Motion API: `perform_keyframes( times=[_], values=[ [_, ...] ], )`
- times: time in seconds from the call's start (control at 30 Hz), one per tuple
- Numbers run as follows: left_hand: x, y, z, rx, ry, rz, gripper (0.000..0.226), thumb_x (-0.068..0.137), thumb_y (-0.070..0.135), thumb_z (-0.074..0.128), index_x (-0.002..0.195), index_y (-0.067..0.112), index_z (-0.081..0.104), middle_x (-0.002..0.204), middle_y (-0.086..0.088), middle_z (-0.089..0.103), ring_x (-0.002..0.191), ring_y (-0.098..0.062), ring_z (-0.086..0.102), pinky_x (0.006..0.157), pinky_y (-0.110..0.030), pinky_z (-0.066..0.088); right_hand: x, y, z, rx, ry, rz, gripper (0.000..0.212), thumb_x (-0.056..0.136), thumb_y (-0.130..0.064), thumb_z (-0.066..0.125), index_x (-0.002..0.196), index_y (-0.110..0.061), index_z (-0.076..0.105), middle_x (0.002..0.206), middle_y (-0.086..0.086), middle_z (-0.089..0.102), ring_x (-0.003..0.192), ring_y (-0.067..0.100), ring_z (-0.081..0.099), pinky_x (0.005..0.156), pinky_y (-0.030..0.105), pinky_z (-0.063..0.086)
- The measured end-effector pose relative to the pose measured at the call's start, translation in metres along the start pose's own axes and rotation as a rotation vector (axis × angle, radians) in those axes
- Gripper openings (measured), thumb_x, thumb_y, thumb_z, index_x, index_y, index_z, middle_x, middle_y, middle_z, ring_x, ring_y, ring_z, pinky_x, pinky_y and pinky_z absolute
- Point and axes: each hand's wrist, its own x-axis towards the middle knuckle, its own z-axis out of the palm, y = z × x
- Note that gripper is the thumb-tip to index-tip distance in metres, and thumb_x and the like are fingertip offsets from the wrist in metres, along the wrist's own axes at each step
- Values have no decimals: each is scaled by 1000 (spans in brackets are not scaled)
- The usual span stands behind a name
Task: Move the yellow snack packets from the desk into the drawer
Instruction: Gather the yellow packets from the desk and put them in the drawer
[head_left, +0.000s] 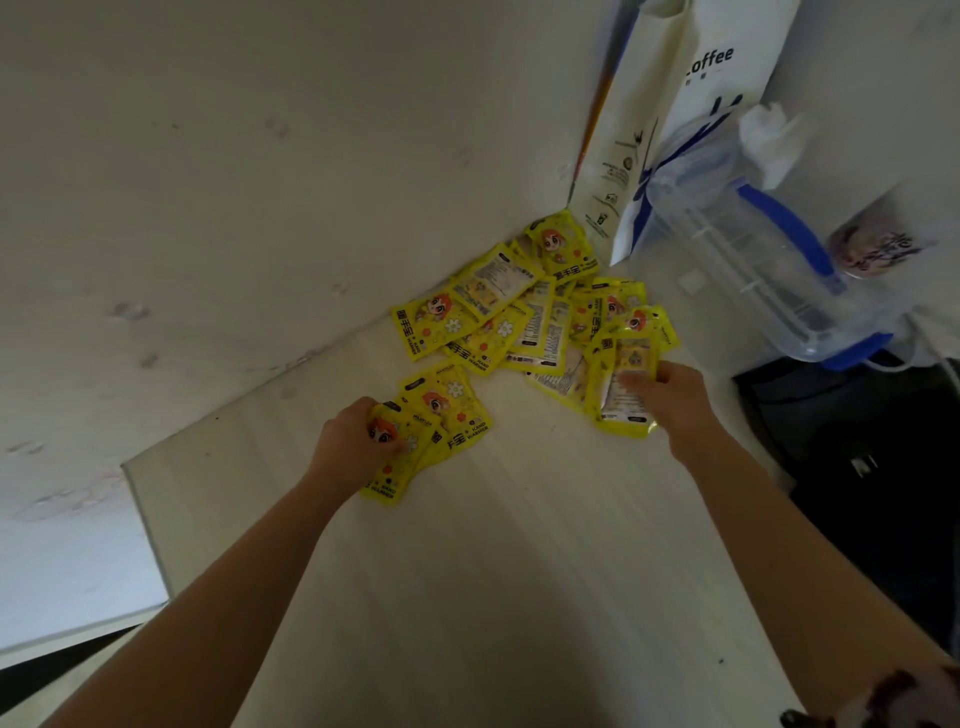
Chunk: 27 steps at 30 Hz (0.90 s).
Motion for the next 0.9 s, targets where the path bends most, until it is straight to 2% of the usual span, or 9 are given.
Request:
perform_keyframes(
  times=[0.07, 0.13, 0.2, 0.3, 0.37, 0.5, 0.67, 0.77, 0.9],
  values=[
    [4, 1, 2, 96, 27, 42, 50, 71, 36, 81, 110, 13, 60, 104, -5, 56, 98, -25, 56, 70, -26, 43, 14, 2, -8, -71, 22, -50, 8, 82, -10, 66, 89, -12, 68, 95, 19, 70, 92, 38, 68, 85, 49, 54],
    [7, 1, 1, 178, 52, 73, 61, 71, 37, 81, 120, 9, 58, 124, -10, 51, 118, -30, 45, 92, -36, 40, 28, 3, -13, -168, 36, -101, 6, 84, -13, 63, 88, -12, 67, 91, 16, 68, 95, 39, 66, 85, 48, 52],
    [8, 1, 0, 207, 50, 76, 63, 72, 40, 79, 122, 10, 56, 130, -9, 50, 123, -30, 42, 100, -41, 37, 43, 3, -13, -286, 37, -128, 17, 86, -20, 61, 96, -7, 67, 98, 18, 68, 99, 39, 65, 90, 49, 51],
    [5, 1, -3, 132, 21, 28, 50, 72, 47, 77, 104, 17, 55, 101, -7, 62, 97, -29, 58, 82, -40, 49, 59, 4, -9, -483, 12, -113, 37, 92, -30, 54, 119, -6, 59, 118, 20, 62, 113, 38, 56, 103, 49, 39],
    [2, 1, -2, 82, 37, 1, 50, 73, 46, 77, 105, 18, 53, 95, -8, 63, 88, -28, 60, 75, -41, 53, 65, 5, -7, -531, 1, -106, 42, 95, -31, 50, 126, -4, 53, 127, 20, 57, 119, 38, 52, 106, 48, 35],
    [-5, 4, -1, -36, 103, -26, 40, 79, 32, 75, 107, 17, 52, 94, -7, 62, 82, -27, 61, 66, -39, 55, 71, 11, -10, -567, 23, -70, 48, 95, -37, 48, 132, -6, 46, 132, 23, 51, 124, 43, 46, 104, 48, 38],
    [-13, 0, 3, -81, 165, -65, 34, 80, 28, 74, 101, 15, 51, 92, -7, 61, 74, -25, 61, 55, -29, 47, 69, 15, -12, -551, -6, -102, 45, 95, -31, 50, 128, -1, 48, 127, 28, 50, 115, 43, 52, 99, 46, 44],
    [-19, 0, 3, -166, 186, -91, 33, 80, 24, 75, 102, 12, 54, 92, -7, 61, 66, -15, 58, 49, -24, 43, 69, 6, -15, -549, -24, -99, 46, 95, -30, 53, 129, 0, 50, 130, 29, 50, 114, 41, 54, 98, 43, 43],
    [-28, -4, 3, -245, 183, -143, 37, 76, 27, 79, 103, 14, 57, 92, -3, 61, 80, -21, 59, 53, -24, 43, 63, 4, -19, -467, -57, -119, 37, 93, -24, 57, 123, -2, 57, 124, 20, 60, 114, 37, 58, 99, 47, 46]
  ],
)
